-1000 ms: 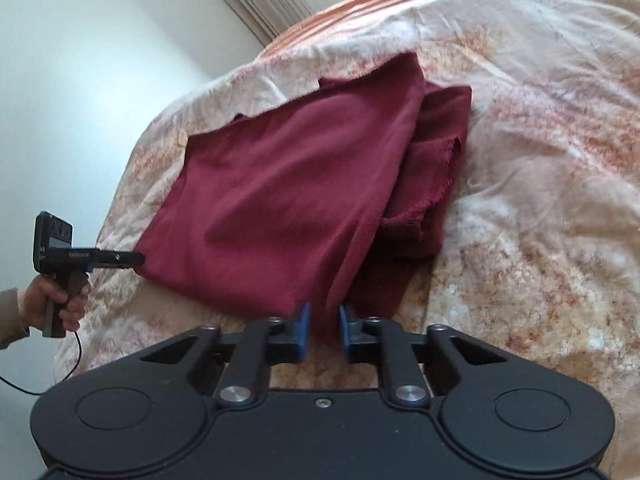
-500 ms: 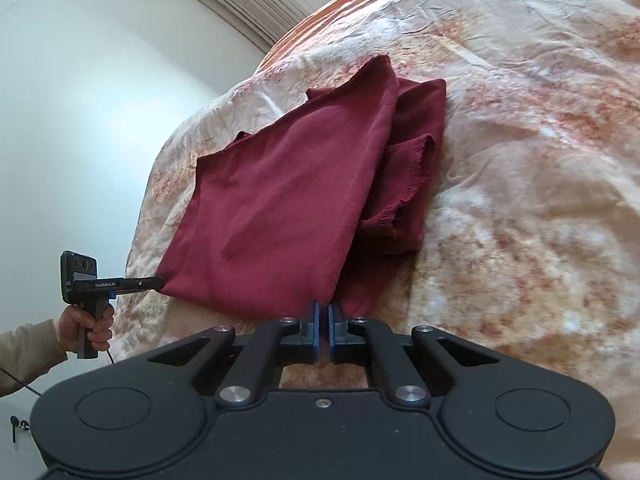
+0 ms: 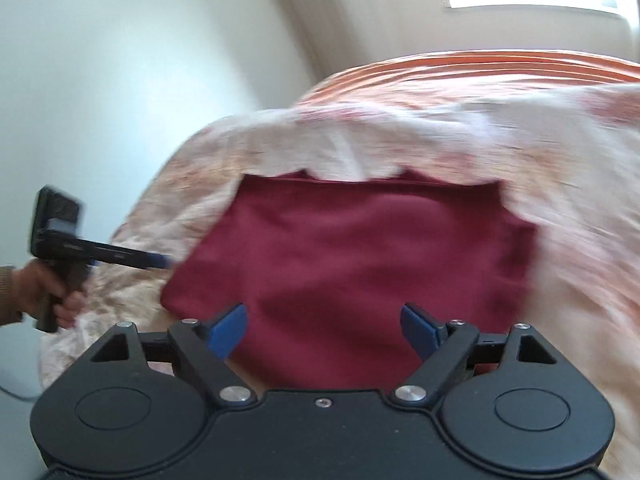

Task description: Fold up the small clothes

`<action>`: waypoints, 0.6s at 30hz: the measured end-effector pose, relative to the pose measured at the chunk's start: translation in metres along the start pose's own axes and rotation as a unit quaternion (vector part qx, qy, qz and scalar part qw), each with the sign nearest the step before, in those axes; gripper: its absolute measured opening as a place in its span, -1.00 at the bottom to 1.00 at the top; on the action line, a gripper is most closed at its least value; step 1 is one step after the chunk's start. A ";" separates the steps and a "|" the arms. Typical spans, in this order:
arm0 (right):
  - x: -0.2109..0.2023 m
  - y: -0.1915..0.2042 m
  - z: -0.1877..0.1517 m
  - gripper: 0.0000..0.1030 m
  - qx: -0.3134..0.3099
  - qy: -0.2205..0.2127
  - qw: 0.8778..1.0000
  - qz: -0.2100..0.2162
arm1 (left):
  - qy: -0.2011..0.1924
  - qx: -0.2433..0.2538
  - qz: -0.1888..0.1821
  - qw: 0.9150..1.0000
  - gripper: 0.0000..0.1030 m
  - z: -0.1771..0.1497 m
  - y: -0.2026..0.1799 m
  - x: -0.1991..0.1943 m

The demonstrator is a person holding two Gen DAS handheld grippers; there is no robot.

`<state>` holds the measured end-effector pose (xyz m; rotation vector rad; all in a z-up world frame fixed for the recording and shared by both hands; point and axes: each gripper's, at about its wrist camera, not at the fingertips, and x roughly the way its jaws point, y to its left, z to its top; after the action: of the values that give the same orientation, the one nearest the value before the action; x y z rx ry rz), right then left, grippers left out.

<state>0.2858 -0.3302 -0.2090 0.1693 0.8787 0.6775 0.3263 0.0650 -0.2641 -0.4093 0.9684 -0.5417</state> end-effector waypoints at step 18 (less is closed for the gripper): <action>0.043 -0.046 -0.029 0.72 -0.148 0.076 0.973 -0.160 | 0.033 0.117 0.149 0.981 0.62 -0.021 0.018 0.019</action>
<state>0.3047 -0.3435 -0.2738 -0.2909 0.9148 0.5156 0.3216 0.0658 -0.2975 -0.0334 0.9964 -0.3909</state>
